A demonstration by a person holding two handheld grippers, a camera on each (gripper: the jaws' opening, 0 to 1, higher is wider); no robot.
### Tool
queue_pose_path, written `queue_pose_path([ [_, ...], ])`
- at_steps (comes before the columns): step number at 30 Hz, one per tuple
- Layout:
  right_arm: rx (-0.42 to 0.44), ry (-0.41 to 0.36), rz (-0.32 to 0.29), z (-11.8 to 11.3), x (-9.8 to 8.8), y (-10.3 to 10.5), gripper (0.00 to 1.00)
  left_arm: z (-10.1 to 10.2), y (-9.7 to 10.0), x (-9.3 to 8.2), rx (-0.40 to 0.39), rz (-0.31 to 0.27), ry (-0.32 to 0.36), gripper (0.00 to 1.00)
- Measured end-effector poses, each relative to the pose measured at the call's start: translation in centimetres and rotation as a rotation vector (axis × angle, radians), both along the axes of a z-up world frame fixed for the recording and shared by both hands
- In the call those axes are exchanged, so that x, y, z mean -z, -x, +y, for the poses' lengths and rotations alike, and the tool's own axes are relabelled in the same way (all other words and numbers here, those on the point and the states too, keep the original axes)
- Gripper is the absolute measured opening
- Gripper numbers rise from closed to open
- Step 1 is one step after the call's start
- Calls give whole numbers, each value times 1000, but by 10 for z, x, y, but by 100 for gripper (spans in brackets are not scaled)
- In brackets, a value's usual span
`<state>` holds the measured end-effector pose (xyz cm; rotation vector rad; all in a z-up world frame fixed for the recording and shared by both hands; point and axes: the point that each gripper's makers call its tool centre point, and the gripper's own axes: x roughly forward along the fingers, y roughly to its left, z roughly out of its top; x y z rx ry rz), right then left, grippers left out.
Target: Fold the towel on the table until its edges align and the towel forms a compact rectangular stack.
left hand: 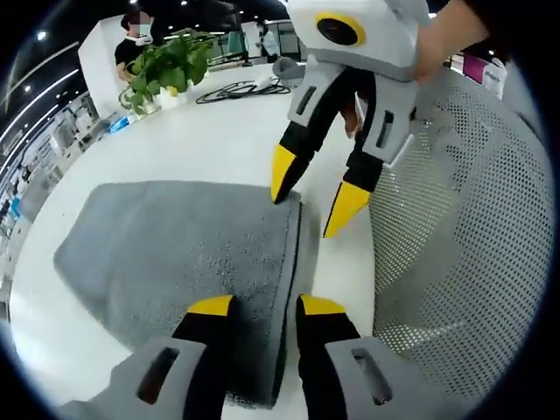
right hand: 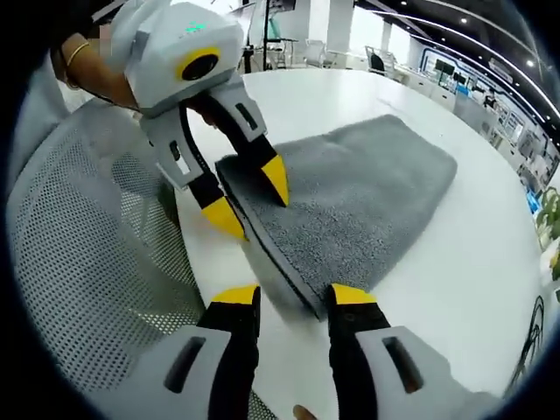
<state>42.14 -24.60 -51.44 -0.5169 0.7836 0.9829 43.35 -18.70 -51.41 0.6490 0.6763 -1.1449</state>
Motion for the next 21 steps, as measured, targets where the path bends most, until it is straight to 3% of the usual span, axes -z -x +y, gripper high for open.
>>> queue_pose_path([
  [7, 5, 31, -16, -1, 3, -8, 21, 1, -3, 1, -8, -8, 25, 24],
  [10, 62, -14, 32, -2, -2, -10, 18, 3, -7, 4, -6, -24, 16, 18],
  [13, 76, -30, 36, -4, -2, -14, 15, 1, -13, 4, 11, -38, -9, 12],
  [17, 58, -20, 25, -1, -5, -10, 16, 2, -12, -1, 8, -1, -9, 10],
  [21, 47, -23, 5, 0, -14, -8, 17, 4, -15, -3, -97, 147, 79, 8],
])
